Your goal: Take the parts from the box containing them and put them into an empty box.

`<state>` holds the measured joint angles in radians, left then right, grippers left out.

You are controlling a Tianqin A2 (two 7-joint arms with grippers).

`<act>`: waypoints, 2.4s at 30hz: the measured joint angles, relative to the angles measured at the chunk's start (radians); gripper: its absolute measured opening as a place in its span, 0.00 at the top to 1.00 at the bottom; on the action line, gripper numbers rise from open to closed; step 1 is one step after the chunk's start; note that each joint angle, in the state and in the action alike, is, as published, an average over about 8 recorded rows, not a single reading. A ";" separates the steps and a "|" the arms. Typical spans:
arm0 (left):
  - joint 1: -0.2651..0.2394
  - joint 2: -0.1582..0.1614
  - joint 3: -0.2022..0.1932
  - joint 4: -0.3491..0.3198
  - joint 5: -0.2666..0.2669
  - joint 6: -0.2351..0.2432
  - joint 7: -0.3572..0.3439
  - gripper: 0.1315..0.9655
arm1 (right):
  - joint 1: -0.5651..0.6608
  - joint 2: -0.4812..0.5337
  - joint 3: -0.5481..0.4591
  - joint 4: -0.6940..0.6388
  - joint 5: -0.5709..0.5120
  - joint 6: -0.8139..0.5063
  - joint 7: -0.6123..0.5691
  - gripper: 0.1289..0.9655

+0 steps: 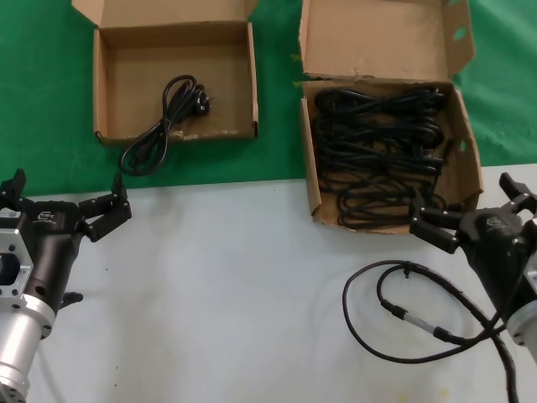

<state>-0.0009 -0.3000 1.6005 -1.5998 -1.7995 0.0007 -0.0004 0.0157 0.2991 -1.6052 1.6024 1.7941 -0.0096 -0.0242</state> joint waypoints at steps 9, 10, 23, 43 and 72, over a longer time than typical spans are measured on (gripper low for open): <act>0.000 0.000 0.000 0.000 0.000 0.000 0.000 0.00 | 0.000 0.000 0.000 0.000 0.000 0.000 0.000 0.00; 0.000 0.000 0.000 0.000 0.000 0.000 0.000 0.00 | 0.000 0.000 0.000 0.000 0.000 0.000 0.000 0.00; 0.000 0.000 0.000 0.000 0.000 0.000 0.000 0.00 | 0.000 0.000 0.000 0.000 0.000 0.000 0.000 0.00; 0.000 0.000 0.000 0.000 0.000 0.000 0.000 0.00 | 0.000 0.000 0.000 0.000 0.000 0.000 0.000 0.00; 0.000 0.000 0.000 0.000 0.000 0.000 0.000 0.00 | 0.000 0.000 0.000 0.000 0.000 0.000 0.000 0.00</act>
<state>-0.0009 -0.3000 1.6005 -1.5998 -1.7995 0.0007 -0.0004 0.0157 0.2991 -1.6052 1.6024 1.7941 -0.0096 -0.0242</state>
